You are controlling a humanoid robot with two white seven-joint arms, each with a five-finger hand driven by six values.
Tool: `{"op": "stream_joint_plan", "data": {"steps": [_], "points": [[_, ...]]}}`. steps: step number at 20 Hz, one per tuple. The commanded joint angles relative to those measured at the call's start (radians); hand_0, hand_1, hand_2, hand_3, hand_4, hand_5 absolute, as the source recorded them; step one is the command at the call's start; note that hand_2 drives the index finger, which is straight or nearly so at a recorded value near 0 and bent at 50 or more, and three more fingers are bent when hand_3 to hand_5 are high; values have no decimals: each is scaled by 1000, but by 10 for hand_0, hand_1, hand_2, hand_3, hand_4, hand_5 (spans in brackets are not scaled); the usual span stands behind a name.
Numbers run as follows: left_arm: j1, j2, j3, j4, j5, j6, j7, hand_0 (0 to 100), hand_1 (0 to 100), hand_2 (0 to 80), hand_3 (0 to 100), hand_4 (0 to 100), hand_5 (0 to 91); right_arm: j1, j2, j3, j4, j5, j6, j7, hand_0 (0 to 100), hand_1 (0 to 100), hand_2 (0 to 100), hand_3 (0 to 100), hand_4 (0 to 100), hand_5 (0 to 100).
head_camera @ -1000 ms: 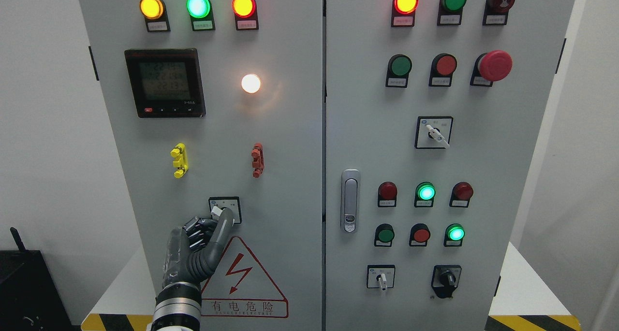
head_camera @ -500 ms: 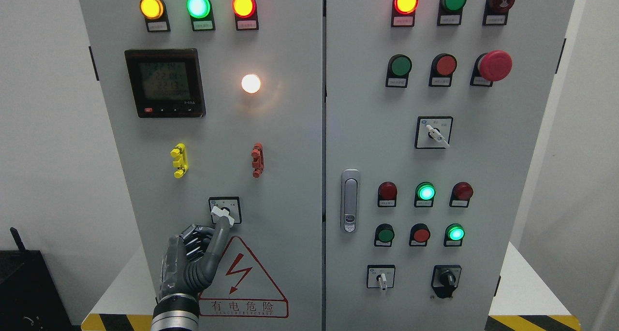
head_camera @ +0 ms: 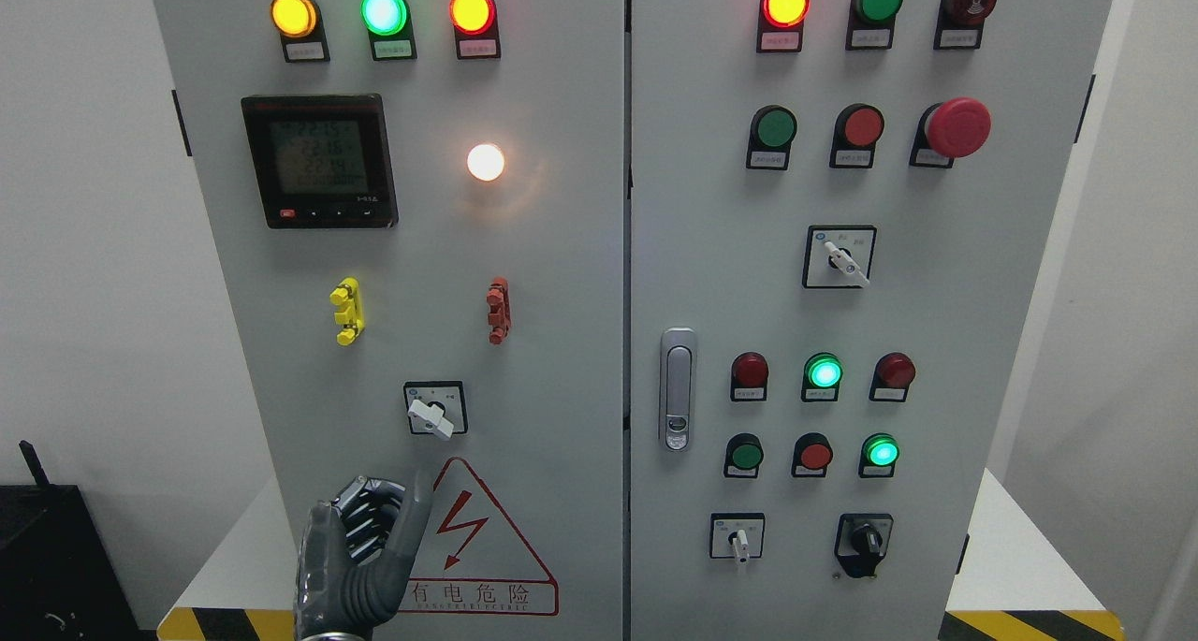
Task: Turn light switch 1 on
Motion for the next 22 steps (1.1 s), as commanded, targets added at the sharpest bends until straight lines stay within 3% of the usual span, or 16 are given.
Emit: {"op": "stream_joint_plan", "data": {"steps": [1, 3, 5, 9, 12, 14, 16, 19, 22], "points": [[208, 39, 31, 51, 61, -93, -15, 116, 369, 576, 945, 962, 838, 0, 0, 0, 0, -25, 0, 1, 0, 0, 0, 0, 0, 0], [297, 59, 43, 120, 136, -160, -64, 112, 363, 563, 930, 945, 817, 0, 0, 0, 0, -25, 0, 1, 0, 0, 0, 0, 0, 0], [375, 82, 72, 211, 162, -264, -107, 110, 361, 540, 907, 922, 768, 0, 0, 0, 0, -25, 0, 1, 0, 0, 0, 0, 0, 0], [467, 130, 95, 487, 184, -510, -114, 110, 315, 442, 775, 827, 558, 0, 0, 0, 0, -25, 0, 1, 0, 0, 0, 0, 0, 0], [489, 144, 95, 720, 207, -608, -117, 108, 268, 366, 675, 730, 434, 0, 0, 0, 0, -25, 0, 1, 0, 0, 0, 0, 0, 0], [491, 145, 95, 873, 221, -638, -149, 108, 253, 319, 600, 668, 359, 0, 0, 0, 0, -25, 0, 1, 0, 0, 0, 0, 0, 0], [488, 144, 95, 1030, 224, -642, -218, 111, 243, 226, 452, 520, 171, 0, 0, 0, 0, -25, 0, 1, 0, 0, 0, 0, 0, 0], [465, 128, 92, 1266, 222, -635, -281, 108, 213, 80, 246, 350, 4, 0, 0, 0, 0, -25, 0, 1, 0, 0, 0, 0, 0, 0], [373, 128, 85, 1537, 210, -629, -291, 112, 197, 0, 133, 229, 0, 0, 0, 0, 0, -25, 0, 1, 0, 0, 0, 0, 0, 0]]}}
